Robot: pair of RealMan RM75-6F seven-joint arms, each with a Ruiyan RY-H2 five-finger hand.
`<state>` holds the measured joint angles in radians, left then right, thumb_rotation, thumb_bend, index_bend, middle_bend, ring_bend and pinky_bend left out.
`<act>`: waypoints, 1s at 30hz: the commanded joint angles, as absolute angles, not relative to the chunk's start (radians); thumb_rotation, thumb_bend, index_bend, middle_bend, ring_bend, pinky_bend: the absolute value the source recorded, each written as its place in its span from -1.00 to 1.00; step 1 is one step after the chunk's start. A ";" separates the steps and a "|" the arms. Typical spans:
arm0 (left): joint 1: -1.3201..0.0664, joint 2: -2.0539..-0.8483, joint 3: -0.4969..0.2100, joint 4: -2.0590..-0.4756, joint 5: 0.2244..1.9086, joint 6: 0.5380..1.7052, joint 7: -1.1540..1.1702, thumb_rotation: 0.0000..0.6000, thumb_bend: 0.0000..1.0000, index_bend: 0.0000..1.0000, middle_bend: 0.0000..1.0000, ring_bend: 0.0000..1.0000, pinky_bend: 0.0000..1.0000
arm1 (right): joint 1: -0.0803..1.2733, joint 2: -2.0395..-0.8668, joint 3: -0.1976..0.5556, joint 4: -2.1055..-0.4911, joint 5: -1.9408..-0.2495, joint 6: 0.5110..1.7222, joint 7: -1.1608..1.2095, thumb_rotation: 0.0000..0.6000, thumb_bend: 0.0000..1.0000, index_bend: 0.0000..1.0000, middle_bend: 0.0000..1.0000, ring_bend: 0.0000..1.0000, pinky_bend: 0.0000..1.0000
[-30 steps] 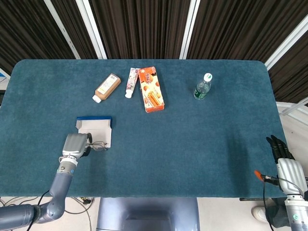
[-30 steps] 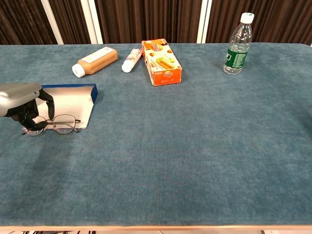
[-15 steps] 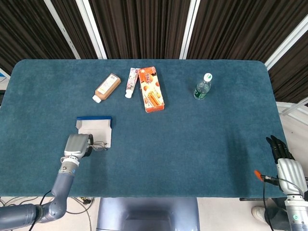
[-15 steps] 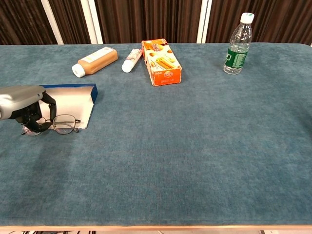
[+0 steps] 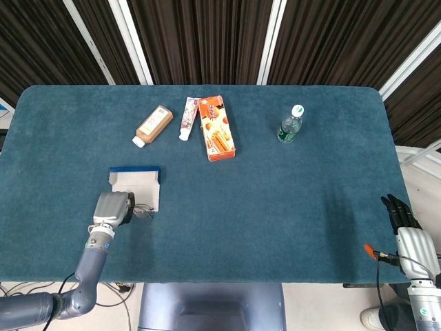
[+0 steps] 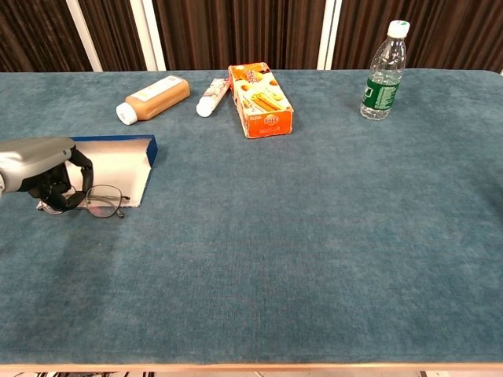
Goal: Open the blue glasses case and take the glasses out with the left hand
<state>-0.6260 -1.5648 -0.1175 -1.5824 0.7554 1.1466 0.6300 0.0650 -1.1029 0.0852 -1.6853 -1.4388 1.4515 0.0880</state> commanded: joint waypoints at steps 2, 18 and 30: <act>-0.625 -1.559 -0.121 -1.594 0.762 1.151 0.628 1.00 0.00 0.15 1.00 0.83 1.00 | 0.065 -1.103 0.085 -1.685 -1.438 1.451 0.088 1.00 -0.46 -1.00 -1.00 -1.00 -0.54; -0.727 -1.622 -0.210 -1.683 0.725 1.148 0.712 1.00 0.00 0.14 1.00 0.83 1.00 | 0.066 -1.103 0.086 -1.684 -1.438 1.450 0.092 1.00 -0.46 -1.00 -1.00 -1.00 -0.54; -0.860 -1.819 -0.258 -1.573 0.637 1.141 0.826 1.00 -0.39 -0.29 1.00 0.80 1.00 | 0.066 -1.102 0.086 -1.682 -1.439 1.451 0.096 1.00 -0.46 -1.00 -1.00 -1.00 -0.54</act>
